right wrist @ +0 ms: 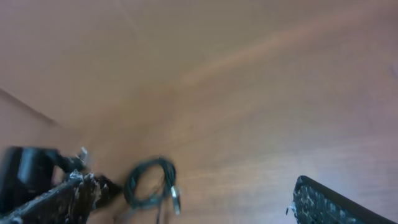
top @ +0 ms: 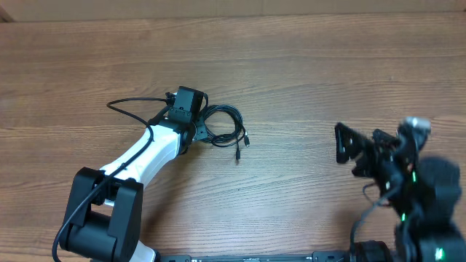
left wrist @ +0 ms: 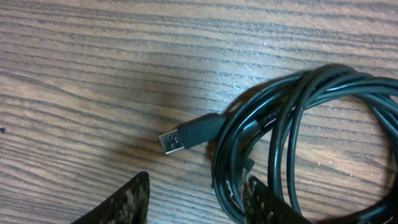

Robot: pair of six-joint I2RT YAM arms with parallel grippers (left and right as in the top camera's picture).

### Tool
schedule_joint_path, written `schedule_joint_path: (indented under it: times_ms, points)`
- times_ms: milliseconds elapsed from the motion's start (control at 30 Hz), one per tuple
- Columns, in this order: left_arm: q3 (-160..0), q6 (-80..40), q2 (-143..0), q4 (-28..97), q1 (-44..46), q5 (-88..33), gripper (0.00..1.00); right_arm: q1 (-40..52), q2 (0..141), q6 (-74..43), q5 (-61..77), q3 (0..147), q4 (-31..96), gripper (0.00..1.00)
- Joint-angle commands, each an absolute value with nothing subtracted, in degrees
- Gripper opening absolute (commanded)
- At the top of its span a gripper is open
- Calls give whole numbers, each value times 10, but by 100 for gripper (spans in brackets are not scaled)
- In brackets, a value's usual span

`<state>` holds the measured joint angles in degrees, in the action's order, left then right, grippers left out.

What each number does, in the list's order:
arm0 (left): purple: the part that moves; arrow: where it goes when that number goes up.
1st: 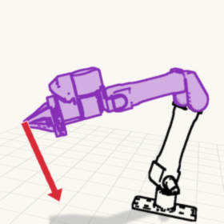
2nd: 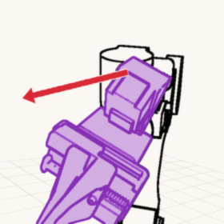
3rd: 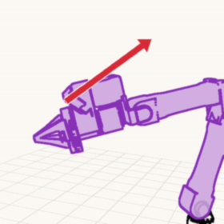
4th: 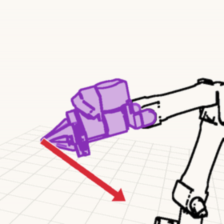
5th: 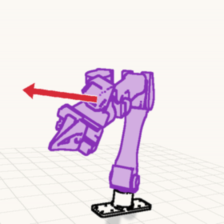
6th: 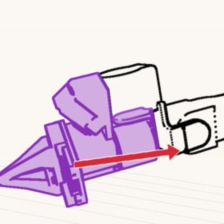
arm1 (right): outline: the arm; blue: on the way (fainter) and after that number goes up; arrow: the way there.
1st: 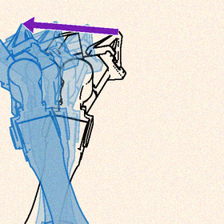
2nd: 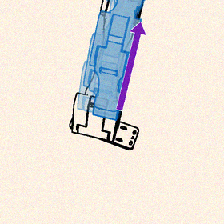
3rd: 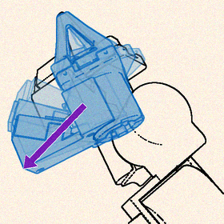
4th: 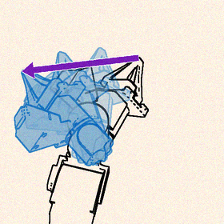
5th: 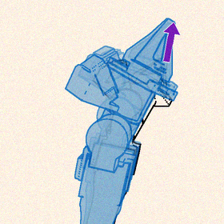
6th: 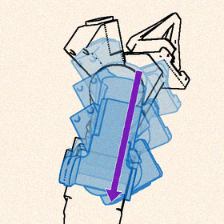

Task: Untangle cables
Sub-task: 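Move the right gripper forward toward the cable beside the left gripper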

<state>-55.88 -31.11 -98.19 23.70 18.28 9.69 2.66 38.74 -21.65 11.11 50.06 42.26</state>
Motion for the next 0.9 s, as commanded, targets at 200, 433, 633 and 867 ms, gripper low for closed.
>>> schedule_joint_path:
  times_ms: [200,433,633,867]
  points:
    - [-563,-304,-990,236,180,105,49,28,693,-228,224,617,504,100]
    - [-563,-304,-990,236,180,105,42,43,869,-229,385,616,452,95]
    - [-563,-304,-990,234,180,105,11,89,951,-227,384,615,415,86]
    - [-564,-296,-990,231,180,96,27,141,984,-258,313,613,361,72]
